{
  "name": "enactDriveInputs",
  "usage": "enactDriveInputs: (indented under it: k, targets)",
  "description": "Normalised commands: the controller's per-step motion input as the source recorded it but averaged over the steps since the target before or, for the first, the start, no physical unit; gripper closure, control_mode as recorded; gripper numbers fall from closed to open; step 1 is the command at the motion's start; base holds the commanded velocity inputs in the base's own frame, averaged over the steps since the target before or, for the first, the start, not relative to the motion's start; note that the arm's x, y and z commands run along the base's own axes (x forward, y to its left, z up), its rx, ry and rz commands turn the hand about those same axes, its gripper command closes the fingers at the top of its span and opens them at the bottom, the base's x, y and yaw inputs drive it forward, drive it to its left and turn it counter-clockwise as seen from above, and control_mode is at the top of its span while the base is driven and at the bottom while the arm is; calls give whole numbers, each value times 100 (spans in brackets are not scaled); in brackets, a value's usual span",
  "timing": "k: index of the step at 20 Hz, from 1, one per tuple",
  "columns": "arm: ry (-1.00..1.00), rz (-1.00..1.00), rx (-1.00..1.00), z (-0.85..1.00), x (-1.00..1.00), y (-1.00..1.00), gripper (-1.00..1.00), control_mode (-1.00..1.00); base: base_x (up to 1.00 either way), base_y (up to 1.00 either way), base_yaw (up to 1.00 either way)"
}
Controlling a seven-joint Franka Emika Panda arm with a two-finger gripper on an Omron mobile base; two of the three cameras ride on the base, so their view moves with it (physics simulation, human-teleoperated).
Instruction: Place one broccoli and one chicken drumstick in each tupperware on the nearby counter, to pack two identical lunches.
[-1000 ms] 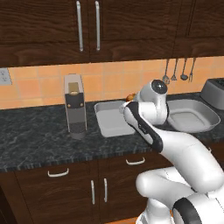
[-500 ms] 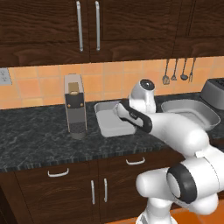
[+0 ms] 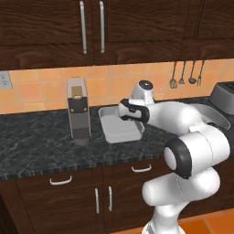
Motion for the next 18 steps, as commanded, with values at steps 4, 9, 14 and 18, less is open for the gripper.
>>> enactDriveInputs:
  k: [4, 9, 14, 18]
  targets:
    - [0, 0, -1, -25, 42, 6, 100, -100, 0, 0, 0]
    - [0, 1, 0, -20, 49, 13, -100, -100, 0, 0, 0]
    - [-1, 2, -1, -13, 33, 11, -100, -100, 0, 0, 0]
    - [-7, 0, -2, -3, 8, 2, -100, -100, 0, 0, 0]
